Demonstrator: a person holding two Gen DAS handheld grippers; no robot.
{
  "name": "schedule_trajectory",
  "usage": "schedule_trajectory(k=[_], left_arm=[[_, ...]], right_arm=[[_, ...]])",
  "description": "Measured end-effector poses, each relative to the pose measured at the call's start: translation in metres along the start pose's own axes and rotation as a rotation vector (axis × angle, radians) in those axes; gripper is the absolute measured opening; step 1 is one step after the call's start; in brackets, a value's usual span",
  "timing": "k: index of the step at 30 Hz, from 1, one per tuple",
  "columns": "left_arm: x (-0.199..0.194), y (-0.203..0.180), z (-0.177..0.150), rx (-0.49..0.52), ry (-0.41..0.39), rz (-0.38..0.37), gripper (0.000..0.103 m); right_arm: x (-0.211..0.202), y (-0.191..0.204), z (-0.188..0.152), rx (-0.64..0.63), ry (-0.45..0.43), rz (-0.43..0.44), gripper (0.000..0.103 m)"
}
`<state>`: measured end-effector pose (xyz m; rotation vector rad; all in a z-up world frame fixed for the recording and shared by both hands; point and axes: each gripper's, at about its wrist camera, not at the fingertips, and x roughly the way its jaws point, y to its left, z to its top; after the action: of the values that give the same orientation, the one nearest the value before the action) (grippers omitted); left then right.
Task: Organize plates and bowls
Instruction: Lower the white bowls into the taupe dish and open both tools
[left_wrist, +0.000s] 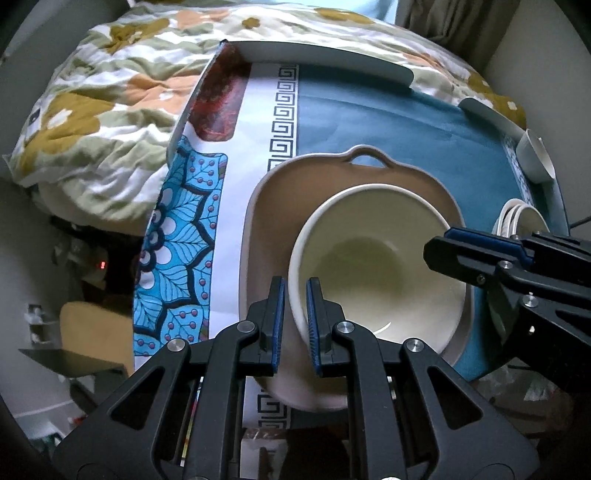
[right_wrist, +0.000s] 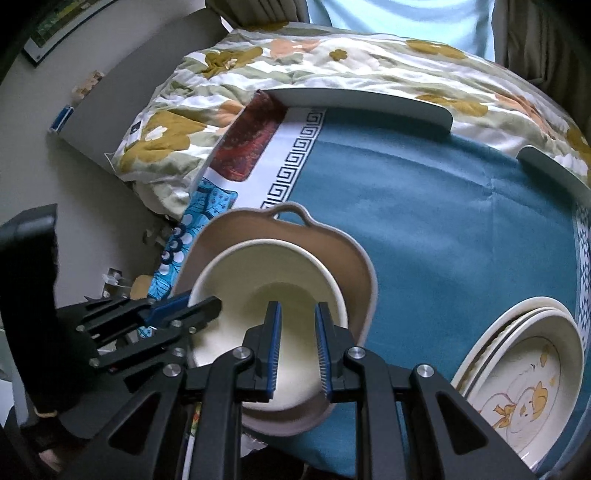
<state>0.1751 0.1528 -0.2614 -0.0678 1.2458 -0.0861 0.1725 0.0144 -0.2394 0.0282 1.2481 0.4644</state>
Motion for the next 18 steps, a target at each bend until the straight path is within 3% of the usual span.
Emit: schedule_trajectory(k=[13,15,16,17,18], left_arm=[[-0.029,0.003,0.007,0.006,-0.067,0.012,0.013],[-0.032,0.001,0.008,0.014,-0.069,0.023,0.031],[-0.033,0.0,0.008,0.015,-0.072,0.033,0.06],[-0.036,0.0,0.007,0.015,-0.087,0.036,0.081],[-0.041,0.0,0.006,0.012,-0.11,0.034,0.085]], right_arm=[[-0.009,-0.005,-0.002,0.023,-0.022,0.014,0.017],[-0.012,-0.005,-0.002,0.026,-0.027,0.018,0.017],[-0.013,-0.005,-0.002,0.025,-0.03,0.019,0.017],[-0.014,-0.004,-0.001,0.025,-0.033,0.019,0.017],[-0.017,-0.005,-0.001,0.026,-0.039,0.018,0.017]])
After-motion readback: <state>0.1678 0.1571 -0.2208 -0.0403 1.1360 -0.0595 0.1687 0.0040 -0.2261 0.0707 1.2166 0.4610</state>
